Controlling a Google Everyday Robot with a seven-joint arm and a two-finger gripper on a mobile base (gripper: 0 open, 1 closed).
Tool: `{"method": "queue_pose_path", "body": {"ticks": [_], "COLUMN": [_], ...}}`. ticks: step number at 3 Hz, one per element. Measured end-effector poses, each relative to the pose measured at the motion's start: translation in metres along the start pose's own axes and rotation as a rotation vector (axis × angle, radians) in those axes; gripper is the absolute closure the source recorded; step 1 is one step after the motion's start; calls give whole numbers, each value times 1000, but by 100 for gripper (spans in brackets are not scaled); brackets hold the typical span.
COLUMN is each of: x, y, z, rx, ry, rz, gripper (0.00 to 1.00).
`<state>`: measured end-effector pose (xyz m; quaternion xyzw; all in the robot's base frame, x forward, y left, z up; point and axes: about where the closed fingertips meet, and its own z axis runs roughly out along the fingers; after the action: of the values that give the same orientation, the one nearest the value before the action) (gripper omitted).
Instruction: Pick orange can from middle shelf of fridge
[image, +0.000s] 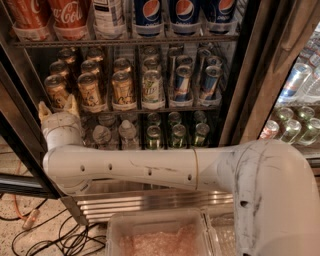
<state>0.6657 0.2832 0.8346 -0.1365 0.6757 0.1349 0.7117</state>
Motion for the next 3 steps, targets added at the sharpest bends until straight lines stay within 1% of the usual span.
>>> {"method": "queue_pose_path", "body": {"ticks": [2,3], "x": [4,8], "y": [-7,-16], "z": [12,32], "rx": [30,66], "ry": [0,-7], "rz": [5,8], "gripper": [37,41]}}
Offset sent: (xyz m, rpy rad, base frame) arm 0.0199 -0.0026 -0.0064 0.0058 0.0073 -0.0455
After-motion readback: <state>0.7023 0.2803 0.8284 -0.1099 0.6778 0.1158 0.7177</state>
